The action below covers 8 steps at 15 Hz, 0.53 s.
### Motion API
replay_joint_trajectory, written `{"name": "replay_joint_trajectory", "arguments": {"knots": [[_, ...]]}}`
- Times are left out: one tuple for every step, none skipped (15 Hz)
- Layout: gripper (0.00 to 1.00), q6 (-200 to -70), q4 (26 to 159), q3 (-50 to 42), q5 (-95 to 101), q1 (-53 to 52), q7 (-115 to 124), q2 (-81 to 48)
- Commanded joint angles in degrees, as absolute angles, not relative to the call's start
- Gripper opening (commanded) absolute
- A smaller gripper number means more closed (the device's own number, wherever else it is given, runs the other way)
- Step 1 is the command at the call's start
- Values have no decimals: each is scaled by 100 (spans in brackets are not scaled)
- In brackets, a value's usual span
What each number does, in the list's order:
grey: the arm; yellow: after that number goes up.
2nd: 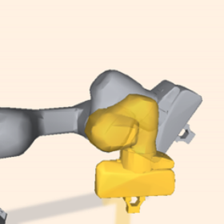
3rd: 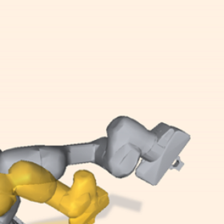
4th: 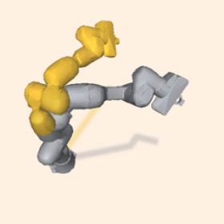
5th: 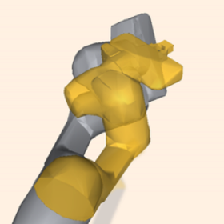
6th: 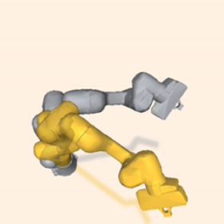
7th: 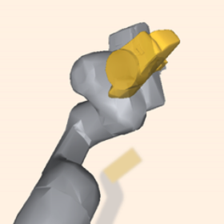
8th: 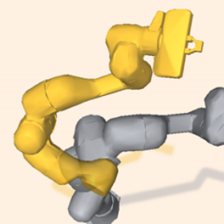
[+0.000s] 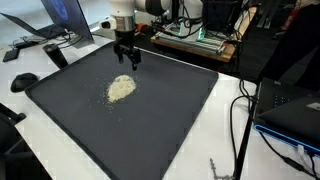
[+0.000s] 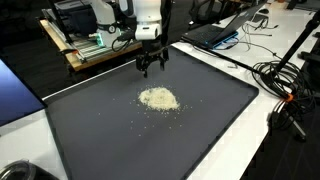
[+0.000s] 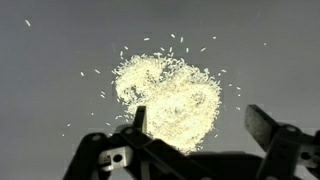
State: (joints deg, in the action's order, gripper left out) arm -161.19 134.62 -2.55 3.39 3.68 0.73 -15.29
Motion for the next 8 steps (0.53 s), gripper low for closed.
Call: {"name": "replay_joint_trajectory", "arguments": {"knots": [[100, -16916, 13867, 1, -120, 677, -624, -1483], [100, -17098, 13918, 97, -232, 777, -770, -1527], [100, -17245, 13955, 289, -424, 942, -986, -1579], [100, -17350, 13975, 407, -519, 1053, -1097, -1627], [100, -17443, 13989, 600, -651, 1219, -1267, -1672], [100, -17566, 13987, 1010, -919, 1574, -1599, -1737], [100, -17682, 13972, 1192, -991, 1748, -1745, -1819], [100, -17768, 13935, 1563, -1165, 2080, -2004, -1913]]}}
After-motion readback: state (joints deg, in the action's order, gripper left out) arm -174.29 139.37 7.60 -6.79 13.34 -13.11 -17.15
